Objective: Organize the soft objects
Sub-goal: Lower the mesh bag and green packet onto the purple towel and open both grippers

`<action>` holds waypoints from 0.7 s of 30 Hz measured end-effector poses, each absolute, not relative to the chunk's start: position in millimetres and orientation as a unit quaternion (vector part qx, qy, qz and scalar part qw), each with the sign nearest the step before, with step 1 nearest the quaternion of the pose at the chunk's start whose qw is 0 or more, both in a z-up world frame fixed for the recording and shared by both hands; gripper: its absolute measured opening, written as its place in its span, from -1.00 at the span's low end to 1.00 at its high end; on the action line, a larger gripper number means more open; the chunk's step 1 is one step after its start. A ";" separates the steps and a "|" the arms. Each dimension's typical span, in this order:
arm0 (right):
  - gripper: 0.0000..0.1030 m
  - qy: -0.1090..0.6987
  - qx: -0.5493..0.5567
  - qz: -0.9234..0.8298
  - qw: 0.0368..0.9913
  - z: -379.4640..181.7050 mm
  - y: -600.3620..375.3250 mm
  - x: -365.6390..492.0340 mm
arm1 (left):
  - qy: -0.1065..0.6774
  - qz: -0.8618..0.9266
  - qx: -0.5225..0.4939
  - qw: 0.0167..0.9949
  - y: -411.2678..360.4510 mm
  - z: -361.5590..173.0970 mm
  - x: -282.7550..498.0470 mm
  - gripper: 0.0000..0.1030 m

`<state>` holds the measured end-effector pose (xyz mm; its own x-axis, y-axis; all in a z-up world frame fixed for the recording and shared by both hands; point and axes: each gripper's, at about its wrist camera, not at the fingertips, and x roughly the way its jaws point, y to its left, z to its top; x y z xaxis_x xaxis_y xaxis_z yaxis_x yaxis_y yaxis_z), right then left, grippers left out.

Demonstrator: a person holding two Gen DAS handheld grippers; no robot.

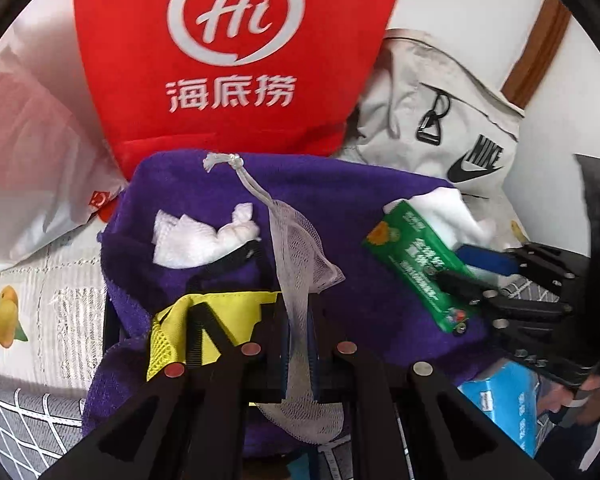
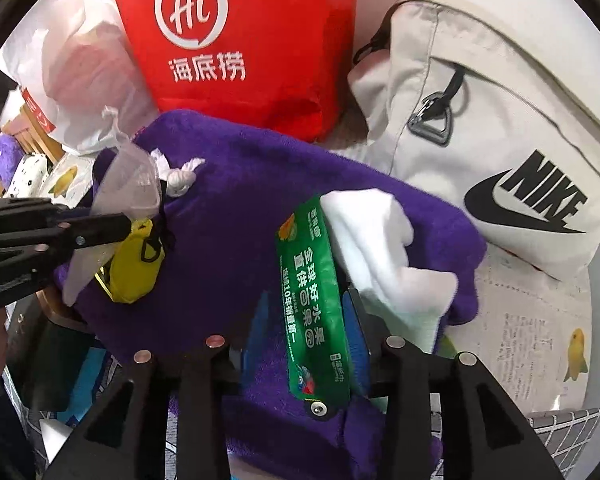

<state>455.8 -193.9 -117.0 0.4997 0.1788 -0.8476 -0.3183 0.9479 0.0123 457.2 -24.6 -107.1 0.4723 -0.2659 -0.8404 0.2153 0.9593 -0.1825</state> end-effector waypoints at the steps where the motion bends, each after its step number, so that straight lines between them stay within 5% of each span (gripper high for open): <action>1: -0.24 0.475 -0.071 0.142 0.865 -113.5 -195.6 454.8 | 0.495 -0.135 -0.027 0.858 -23.1 -108.8 458.3 -0.84; 5: -0.19 0.464 -0.067 0.140 0.872 -104.1 -198.4 451.5 | 0.504 -0.123 -0.027 0.854 -21.4 -116.1 462.6 -0.67; 10: -0.15 0.456 -0.075 0.143 0.875 -95.3 -197.8 445.7 | 0.504 -0.115 -0.029 0.856 -21.1 -114.8 463.0 0.12; 21: -0.14 0.444 -0.080 0.145 0.880 -86.0 -191.1 437.1 | 0.483 -0.117 -0.049 0.867 -15.0 -87.8 454.4 0.28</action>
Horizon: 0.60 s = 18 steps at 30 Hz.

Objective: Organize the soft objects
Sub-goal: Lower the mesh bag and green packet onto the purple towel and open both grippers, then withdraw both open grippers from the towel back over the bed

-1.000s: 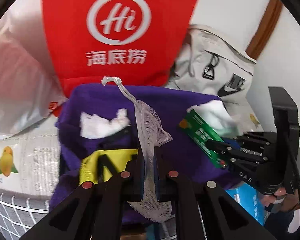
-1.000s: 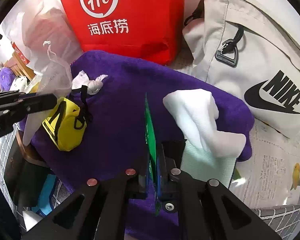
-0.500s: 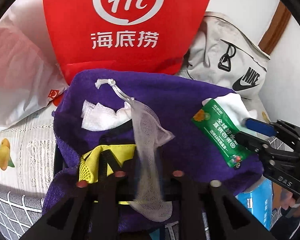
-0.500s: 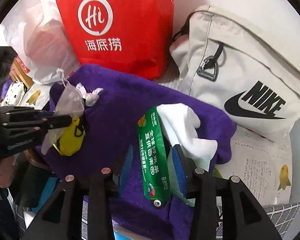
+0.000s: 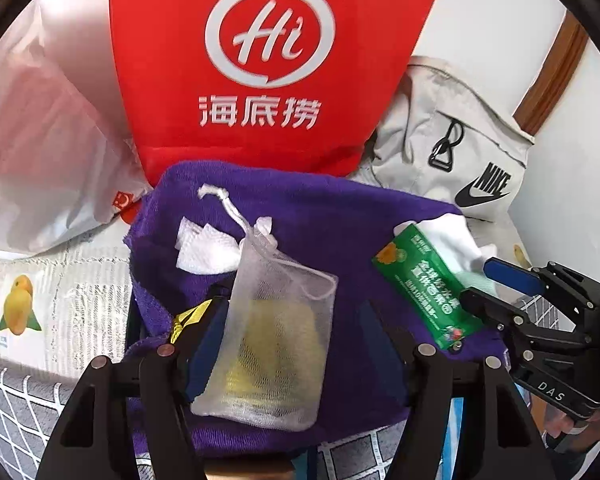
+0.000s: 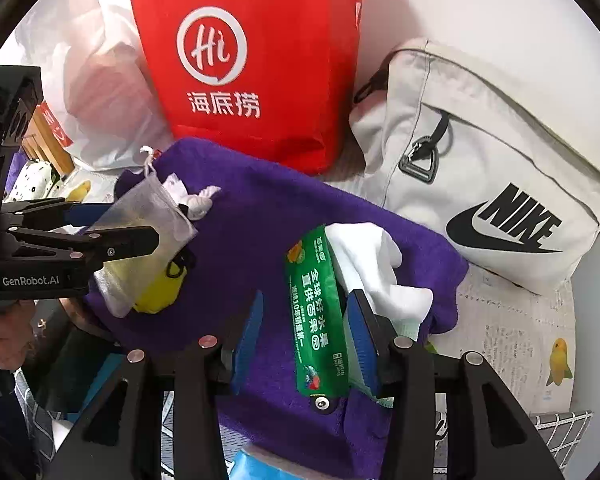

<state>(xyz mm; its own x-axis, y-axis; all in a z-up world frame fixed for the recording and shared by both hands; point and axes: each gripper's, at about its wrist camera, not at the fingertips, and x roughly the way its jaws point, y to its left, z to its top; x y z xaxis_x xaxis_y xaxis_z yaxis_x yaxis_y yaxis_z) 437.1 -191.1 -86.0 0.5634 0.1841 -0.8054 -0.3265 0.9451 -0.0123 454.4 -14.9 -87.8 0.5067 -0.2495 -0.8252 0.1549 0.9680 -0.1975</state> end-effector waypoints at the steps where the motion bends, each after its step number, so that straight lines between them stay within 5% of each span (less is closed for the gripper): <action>1: -0.15 0.442 -0.081 0.145 0.881 -83.7 -190.1 435.6 | 0.480 -0.117 -0.047 0.868 -15.1 -83.8 452.5 0.28; 18: -0.14 0.415 -0.082 0.148 0.894 -51.1 -174.4 341.4 | 0.439 -0.118 -0.052 0.889 -16.8 -15.5 402.3 0.28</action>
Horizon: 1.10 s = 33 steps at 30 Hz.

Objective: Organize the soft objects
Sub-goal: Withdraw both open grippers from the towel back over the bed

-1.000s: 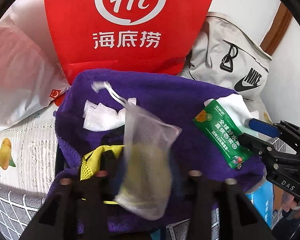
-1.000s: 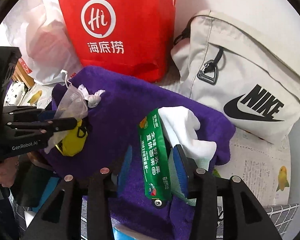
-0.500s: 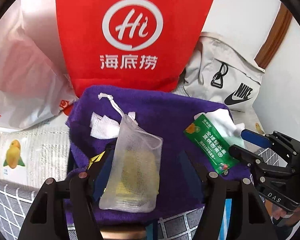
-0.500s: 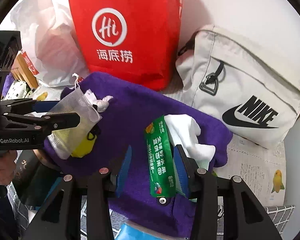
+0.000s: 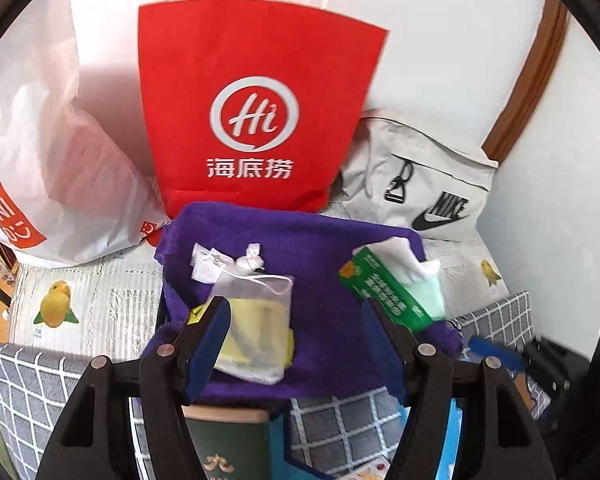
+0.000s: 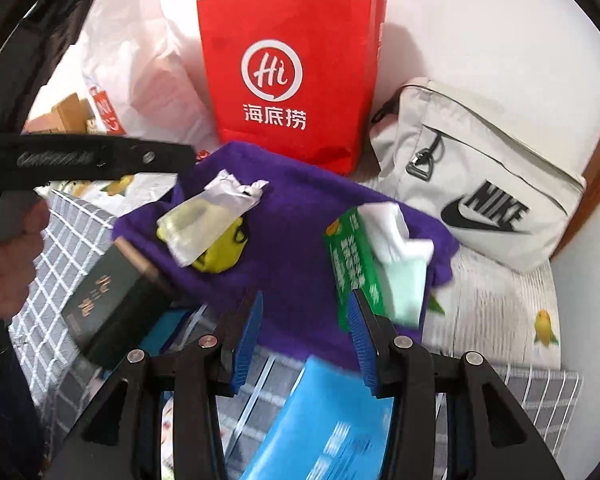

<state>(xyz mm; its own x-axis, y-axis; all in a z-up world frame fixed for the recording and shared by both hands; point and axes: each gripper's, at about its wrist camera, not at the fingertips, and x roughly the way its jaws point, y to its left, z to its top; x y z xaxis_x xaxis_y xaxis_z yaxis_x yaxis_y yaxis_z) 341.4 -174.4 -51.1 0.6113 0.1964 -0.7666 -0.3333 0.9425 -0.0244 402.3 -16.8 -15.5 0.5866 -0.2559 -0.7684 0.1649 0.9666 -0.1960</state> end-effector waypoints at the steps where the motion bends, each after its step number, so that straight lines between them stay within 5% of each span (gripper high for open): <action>1: -0.14 0.414 -0.076 0.151 0.894 -48.5 -176.9 328.4 | 0.433 -0.125 -0.049 0.891 -21.4 -9.2 396.3 0.28; 9: -0.10 0.407 -0.073 0.136 0.900 -42.6 -191.2 257.1 | 0.439 -0.128 -0.016 0.889 -34.5 -6.2 330.3 0.28; 20: 0.04 0.399 0.016 0.123 0.909 -65.8 -216.2 194.3 | 0.504 -0.108 -0.054 0.855 -7.4 -81.1 223.7 0.28; 33: 0.04 0.382 0.070 0.095 0.916 -85.1 -234.1 155.0 | 0.535 -0.076 -0.023 0.841 -43.0 -133.4 204.8 0.28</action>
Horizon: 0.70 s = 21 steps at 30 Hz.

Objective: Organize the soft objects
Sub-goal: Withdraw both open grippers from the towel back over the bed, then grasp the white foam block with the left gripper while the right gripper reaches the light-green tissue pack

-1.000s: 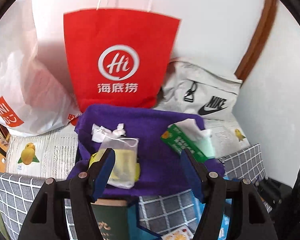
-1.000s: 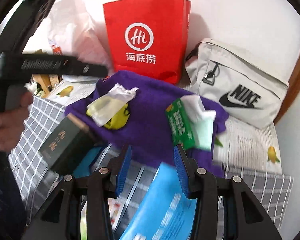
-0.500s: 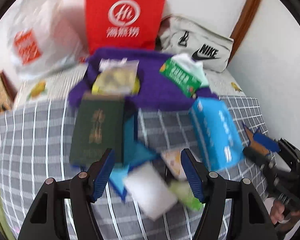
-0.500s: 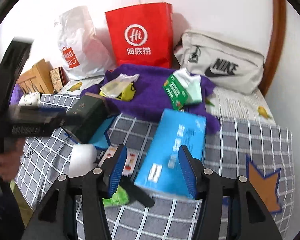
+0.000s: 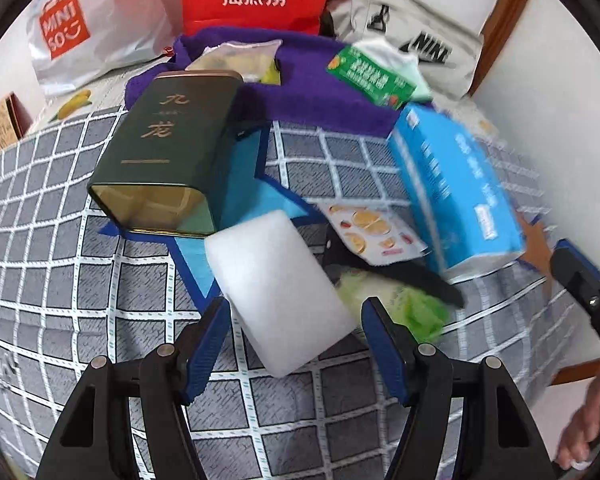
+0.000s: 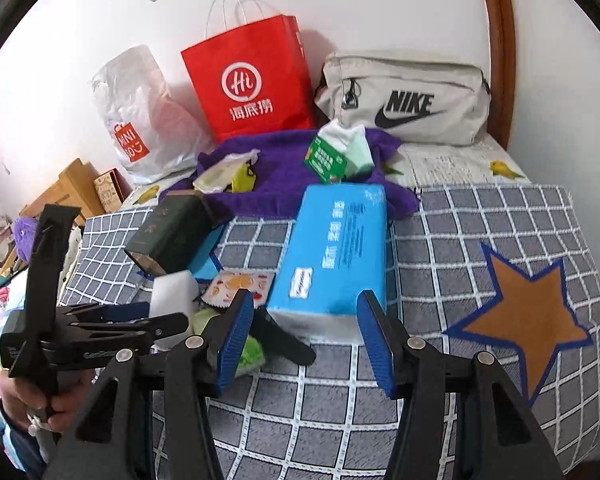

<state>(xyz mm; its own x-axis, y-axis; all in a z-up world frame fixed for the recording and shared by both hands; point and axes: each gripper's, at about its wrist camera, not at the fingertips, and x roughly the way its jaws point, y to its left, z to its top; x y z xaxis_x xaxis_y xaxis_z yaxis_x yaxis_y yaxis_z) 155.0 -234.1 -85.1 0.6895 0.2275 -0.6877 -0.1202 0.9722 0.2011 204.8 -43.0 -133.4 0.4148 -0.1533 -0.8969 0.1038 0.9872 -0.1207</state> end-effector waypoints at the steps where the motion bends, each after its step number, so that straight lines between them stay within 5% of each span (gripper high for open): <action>1: 0.04 0.387 0.068 0.092 0.915 -88.9 -234.6 155.9 | 0.537 -0.069 -0.011 0.841 -45.7 -136.3 204.9 0.28; 21: 0.04 0.410 0.042 0.084 0.907 -115.2 -230.1 162.7 | 0.546 -0.086 -0.041 0.832 -30.0 -147.1 197.8 0.38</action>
